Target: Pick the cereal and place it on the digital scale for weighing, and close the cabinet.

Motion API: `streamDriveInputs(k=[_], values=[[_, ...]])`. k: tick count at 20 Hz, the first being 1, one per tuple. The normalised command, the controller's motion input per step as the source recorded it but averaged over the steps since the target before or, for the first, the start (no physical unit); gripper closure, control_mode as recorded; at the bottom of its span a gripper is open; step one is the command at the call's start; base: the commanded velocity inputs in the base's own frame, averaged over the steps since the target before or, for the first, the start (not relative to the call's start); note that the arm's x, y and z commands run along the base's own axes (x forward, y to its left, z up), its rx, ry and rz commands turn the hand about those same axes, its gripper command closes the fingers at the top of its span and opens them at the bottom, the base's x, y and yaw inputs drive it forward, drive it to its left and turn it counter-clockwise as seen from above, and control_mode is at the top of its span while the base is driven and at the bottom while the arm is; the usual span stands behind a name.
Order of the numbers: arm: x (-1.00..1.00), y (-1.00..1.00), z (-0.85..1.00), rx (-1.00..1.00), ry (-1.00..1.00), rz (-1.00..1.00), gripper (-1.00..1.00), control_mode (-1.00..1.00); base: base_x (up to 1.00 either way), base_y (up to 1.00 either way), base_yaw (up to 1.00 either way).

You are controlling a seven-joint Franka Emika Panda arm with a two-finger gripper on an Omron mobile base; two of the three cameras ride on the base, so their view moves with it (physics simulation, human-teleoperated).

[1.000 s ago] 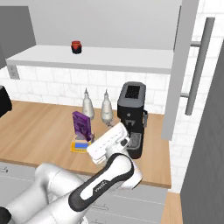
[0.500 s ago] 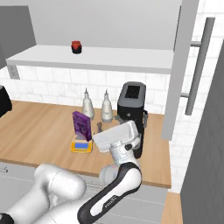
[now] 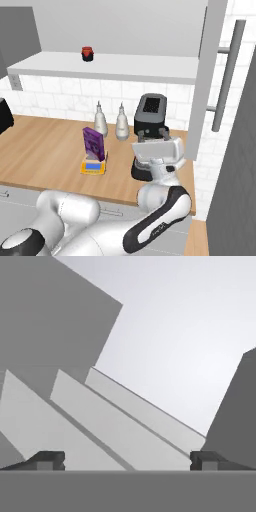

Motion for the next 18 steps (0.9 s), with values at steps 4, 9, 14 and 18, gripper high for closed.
streamDriveInputs(k=[4,9,14,18], values=[[-0.04,-0.74,0.1,0.0,-0.02,-0.26,-1.0,-1.0,0.0,0.0,0.0],[-0.16,-0.61,0.33,0.0,0.13,-0.33,-1.0,-1.0,0.0,0.0,0.0],[-0.17,-0.62,0.32,0.0,0.16,-0.32,-1.0,-1.0,0.0,0.0,0.0],[-0.21,-0.75,0.04,0.0,0.17,-0.26,-1.0,-1.0,0.0,0.0,0.0]])
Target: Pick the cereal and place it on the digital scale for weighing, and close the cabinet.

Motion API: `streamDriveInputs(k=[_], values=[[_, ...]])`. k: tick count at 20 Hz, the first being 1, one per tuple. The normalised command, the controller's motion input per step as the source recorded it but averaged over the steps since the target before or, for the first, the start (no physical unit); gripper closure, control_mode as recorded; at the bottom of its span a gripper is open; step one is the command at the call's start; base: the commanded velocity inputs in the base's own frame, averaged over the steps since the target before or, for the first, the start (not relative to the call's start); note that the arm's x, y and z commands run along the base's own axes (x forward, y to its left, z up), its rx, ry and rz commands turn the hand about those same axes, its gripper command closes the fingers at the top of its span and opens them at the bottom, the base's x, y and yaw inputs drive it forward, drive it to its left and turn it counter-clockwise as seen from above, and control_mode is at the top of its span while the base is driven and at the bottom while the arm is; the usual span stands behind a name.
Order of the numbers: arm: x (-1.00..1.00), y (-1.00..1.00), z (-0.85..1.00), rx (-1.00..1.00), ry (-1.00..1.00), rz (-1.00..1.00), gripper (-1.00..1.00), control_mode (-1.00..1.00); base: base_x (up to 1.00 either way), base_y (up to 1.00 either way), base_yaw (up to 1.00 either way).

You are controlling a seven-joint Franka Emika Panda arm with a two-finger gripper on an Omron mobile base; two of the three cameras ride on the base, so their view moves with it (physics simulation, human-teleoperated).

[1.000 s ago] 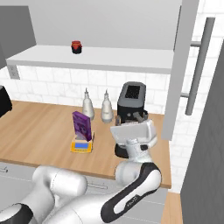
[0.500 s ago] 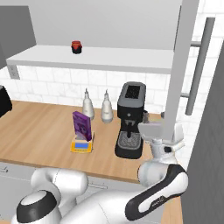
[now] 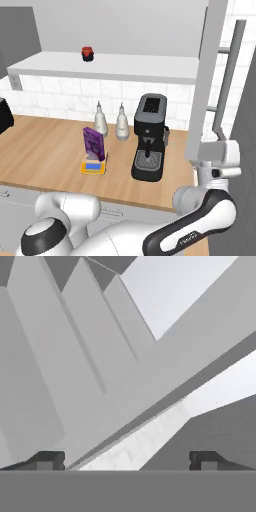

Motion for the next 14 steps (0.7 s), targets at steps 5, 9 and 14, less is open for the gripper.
streamDriveInputs(k=[5,9,14], values=[[-0.14,-0.38,0.09,0.0,0.0,-0.19,-1.0,-1.0,0.0,0.0,0.0],[-0.01,-0.06,0.72,0.0,-0.17,-0.14,-1.0,-1.0,0.0,0.0,0.0],[0.15,-0.03,0.96,0.0,-0.18,-0.03,-1.0,-1.0,0.0,0.0,0.0]])
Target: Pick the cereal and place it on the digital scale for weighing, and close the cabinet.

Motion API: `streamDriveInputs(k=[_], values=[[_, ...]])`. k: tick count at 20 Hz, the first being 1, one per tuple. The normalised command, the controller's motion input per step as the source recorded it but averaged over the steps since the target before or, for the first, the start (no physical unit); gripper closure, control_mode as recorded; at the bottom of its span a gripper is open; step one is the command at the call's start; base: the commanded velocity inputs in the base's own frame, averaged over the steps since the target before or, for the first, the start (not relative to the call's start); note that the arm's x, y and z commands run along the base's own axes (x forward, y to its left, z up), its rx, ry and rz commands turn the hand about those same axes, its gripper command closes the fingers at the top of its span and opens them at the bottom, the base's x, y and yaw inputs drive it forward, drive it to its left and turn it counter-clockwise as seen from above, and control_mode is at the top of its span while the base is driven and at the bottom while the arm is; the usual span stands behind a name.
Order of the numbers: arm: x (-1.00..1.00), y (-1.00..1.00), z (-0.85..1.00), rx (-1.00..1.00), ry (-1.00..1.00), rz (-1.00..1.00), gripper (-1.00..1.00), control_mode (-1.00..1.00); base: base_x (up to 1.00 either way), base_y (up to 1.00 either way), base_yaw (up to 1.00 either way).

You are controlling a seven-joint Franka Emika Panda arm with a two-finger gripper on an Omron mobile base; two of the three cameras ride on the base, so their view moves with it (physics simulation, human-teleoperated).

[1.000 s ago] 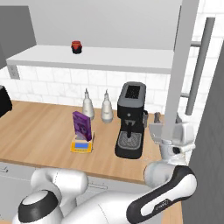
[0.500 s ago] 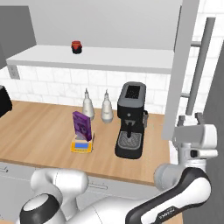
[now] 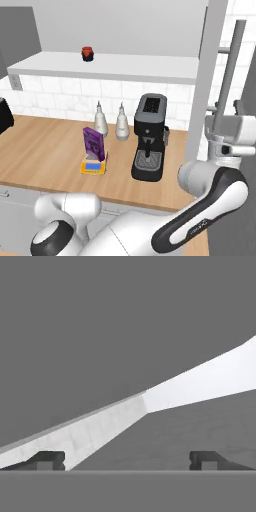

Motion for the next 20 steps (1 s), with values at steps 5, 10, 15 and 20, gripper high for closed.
streamDriveInputs(k=[5,10,15,20], values=[[-0.17,0.15,0.81,0.0,-0.15,0.0,-1.0,-1.0,0.0,0.0,0.0],[-0.22,0.88,0.81,-0.1,-0.23,0.09,-1.0,-1.0,0.0,0.0,0.0],[-0.11,1.0,0.7,-0.19,-0.31,0.24,-1.0,-1.0,0.0,0.0,0.0],[0.05,1.0,0.21,-0.18,-0.12,0.19,-1.0,-1.0,0.0,0.0,0.0]])
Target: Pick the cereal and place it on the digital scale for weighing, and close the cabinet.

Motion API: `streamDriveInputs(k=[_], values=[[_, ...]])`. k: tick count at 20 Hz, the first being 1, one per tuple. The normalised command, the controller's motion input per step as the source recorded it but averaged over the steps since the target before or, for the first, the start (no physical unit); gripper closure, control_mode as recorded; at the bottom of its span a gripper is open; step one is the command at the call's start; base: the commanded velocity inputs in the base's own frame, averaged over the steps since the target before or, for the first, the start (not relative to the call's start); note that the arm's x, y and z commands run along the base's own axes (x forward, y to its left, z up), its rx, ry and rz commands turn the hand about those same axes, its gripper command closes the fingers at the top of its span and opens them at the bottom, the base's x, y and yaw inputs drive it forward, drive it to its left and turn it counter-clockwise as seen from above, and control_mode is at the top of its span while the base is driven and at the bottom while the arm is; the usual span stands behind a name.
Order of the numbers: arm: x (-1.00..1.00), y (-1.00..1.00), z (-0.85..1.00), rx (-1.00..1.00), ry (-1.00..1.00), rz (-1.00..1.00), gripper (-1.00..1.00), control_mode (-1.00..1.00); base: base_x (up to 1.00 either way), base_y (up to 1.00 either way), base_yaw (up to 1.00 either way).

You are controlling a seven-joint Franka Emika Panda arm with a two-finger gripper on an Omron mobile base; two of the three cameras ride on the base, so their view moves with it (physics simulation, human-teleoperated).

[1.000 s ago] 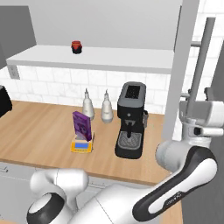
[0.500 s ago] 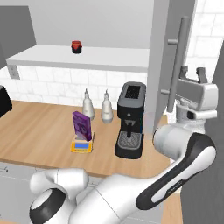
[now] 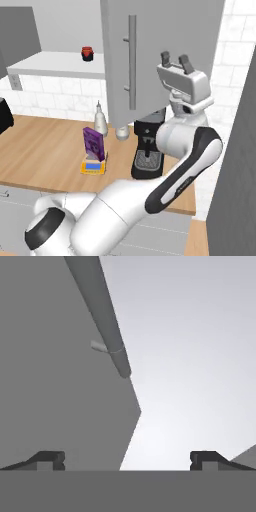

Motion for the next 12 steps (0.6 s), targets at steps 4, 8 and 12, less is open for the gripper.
streamDriveInputs(k=[4,8,12], values=[[0.7,1.0,-0.03,-0.17,0.08,0.09,-1.0,-1.0,0.0,0.0,0.0],[0.58,0.91,0.01,-0.19,0.16,-0.13,-1.0,-1.0,0.0,0.0,0.0],[0.42,0.85,0.0,-0.18,0.28,-0.5,-1.0,-1.0,0.0,0.0,0.0]])
